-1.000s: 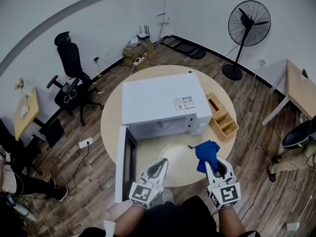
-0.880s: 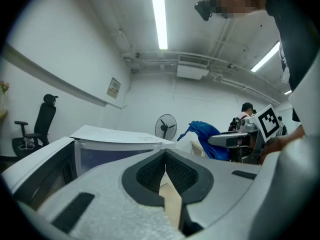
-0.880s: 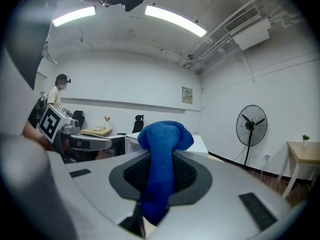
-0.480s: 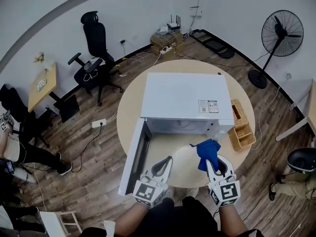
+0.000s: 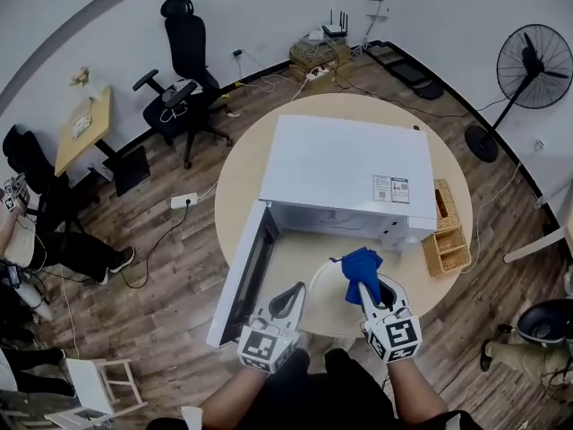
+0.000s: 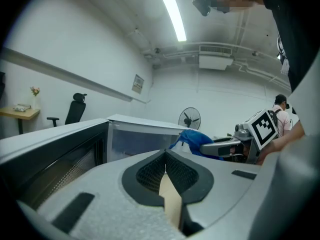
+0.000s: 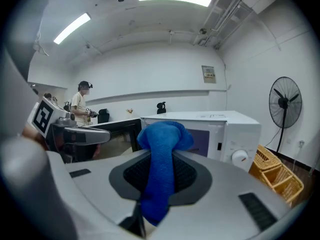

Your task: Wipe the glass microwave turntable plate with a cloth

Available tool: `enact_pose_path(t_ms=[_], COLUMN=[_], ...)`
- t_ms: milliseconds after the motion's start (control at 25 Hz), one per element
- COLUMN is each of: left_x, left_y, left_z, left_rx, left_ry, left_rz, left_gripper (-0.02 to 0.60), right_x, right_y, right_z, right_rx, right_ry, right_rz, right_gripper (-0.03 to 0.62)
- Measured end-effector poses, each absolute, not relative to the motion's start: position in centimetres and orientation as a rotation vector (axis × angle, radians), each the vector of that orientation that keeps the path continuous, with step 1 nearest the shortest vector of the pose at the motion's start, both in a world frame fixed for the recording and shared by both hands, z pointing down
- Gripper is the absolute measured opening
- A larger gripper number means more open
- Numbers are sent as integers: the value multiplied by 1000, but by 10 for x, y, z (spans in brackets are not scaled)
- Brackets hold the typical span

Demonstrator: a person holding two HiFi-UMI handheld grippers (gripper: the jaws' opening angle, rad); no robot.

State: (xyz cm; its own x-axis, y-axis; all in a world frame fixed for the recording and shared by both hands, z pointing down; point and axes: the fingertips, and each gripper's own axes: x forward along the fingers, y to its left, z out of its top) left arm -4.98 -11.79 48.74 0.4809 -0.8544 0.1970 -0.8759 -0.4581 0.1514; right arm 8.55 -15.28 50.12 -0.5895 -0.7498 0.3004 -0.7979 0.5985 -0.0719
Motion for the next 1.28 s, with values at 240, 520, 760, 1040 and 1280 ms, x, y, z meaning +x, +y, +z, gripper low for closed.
enact_pose_path(t_ms=[240,520,760,1040,1280], left_x=[-59,-70,-83,-95,-93], left_y=[-109,-104,-105,-100,-92], left_z=[503,515,514,508,512], left_rx=[2449,2407,2357,2332,2329], left_ry=[-1515,-1558,-1601,-1644,-1642], left_rz=[165,205,188,181,210], left_gripper=[6,6,6,6,6], right_x=[66,37,21,-4,-10], right_y=[-162,-166,-168,-165,-162], right_z=[550,602,645,685,710], right_rx=[1145,1006,966,866,813], right_ry=[-2541,-2438,-2351,-2266,-2197], right_rz=[345,418,469,441,384], right_gripper=[74,74,74,74,74])
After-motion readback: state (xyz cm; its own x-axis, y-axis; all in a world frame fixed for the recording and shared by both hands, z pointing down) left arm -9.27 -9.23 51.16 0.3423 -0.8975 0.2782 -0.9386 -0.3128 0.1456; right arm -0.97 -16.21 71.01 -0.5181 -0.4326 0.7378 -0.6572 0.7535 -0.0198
